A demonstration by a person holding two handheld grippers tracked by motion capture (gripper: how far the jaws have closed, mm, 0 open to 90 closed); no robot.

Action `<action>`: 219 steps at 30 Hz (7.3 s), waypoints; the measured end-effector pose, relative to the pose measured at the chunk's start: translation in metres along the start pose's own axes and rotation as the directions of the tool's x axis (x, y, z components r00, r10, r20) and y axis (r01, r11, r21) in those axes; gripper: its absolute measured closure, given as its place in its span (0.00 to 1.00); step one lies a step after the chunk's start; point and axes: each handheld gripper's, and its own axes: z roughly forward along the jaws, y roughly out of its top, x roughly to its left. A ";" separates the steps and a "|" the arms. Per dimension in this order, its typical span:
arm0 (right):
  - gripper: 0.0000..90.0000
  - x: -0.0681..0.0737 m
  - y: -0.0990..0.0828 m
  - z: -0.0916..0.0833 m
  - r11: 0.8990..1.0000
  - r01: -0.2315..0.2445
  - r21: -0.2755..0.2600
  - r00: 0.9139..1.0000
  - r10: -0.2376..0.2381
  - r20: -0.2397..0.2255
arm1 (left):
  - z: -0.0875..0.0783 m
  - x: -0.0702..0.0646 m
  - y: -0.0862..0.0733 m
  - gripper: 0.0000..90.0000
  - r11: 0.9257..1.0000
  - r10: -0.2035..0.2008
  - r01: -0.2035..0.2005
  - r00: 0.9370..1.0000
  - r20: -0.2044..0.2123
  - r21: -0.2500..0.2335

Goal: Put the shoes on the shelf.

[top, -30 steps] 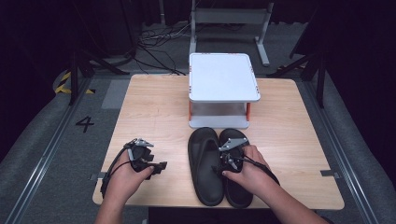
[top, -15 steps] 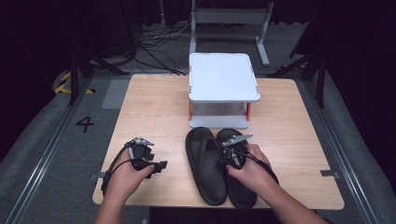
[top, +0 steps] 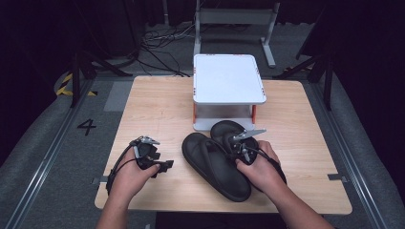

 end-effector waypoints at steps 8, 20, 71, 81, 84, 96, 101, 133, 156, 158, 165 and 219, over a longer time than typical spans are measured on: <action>0.86 -0.015 0.015 -0.010 0.997 -0.053 -0.060 0.998 0.056 0.040 | 0.005 -0.001 0.009 0.41 1.000 0.022 -0.022 1.000 0.019 0.002; 0.86 -0.037 0.035 -0.009 0.982 -0.135 -0.130 0.986 0.147 0.082 | 0.011 -0.002 0.021 0.41 0.999 0.043 -0.043 0.998 0.037 0.005; 0.51 -0.069 0.062 0.066 0.916 -0.208 -0.343 0.939 0.285 0.191 | 0.023 -0.003 0.032 0.40 0.997 0.074 -0.076 0.994 0.081 0.022; 0.46 -0.060 0.047 0.022 0.935 -0.085 -0.345 0.978 0.145 0.151 | 0.030 -0.012 0.040 0.40 0.993 0.113 -0.115 0.991 0.075 0.026; 0.46 -0.058 0.038 0.011 0.945 -0.055 -0.321 0.987 0.100 0.126 | 0.030 -0.018 0.042 0.40 0.991 0.131 -0.132 0.989 0.074 0.018; 0.58 -0.077 -0.020 -0.029 0.966 -0.093 -0.242 0.991 0.113 0.071 | 0.041 -0.054 0.047 0.42 0.975 0.217 -0.220 0.971 0.095 0.022; 0.70 -0.080 -0.038 -0.044 0.986 -0.090 -0.143 0.992 0.102 0.079 | 0.052 -0.072 0.050 0.47 0.964 0.257 -0.264 0.958 0.126 0.042; 0.87 -0.077 -0.056 0.006 0.997 -0.081 0.019 0.993 0.079 0.086 | 0.086 -0.087 0.058 0.68 0.946 0.284 -0.302 0.948 0.144 0.122; 0.91 -0.063 -0.044 0.019 0.992 -0.091 0.088 0.996 0.089 0.033 | 0.122 -0.108 0.075 0.79 0.928 0.307 -0.319 0.947 0.092 0.194; 0.91 -0.064 -0.042 0.020 0.993 -0.096 0.074 0.995 0.093 0.034 | 0.122 -0.106 0.077 0.81 0.931 0.299 -0.310 0.951 0.082 0.194; 0.90 -0.078 -0.027 0.020 0.990 -0.127 0.055 0.991 0.124 0.056 | 0.123 -0.099 0.088 0.81 0.944 0.277 -0.283 0.959 0.060 0.171; 0.85 -0.088 0.018 0.030 0.983 -0.182 0.006 0.982 0.181 0.050 | 0.123 -0.070 0.119 0.75 0.982 0.167 -0.168 0.986 0.019 0.082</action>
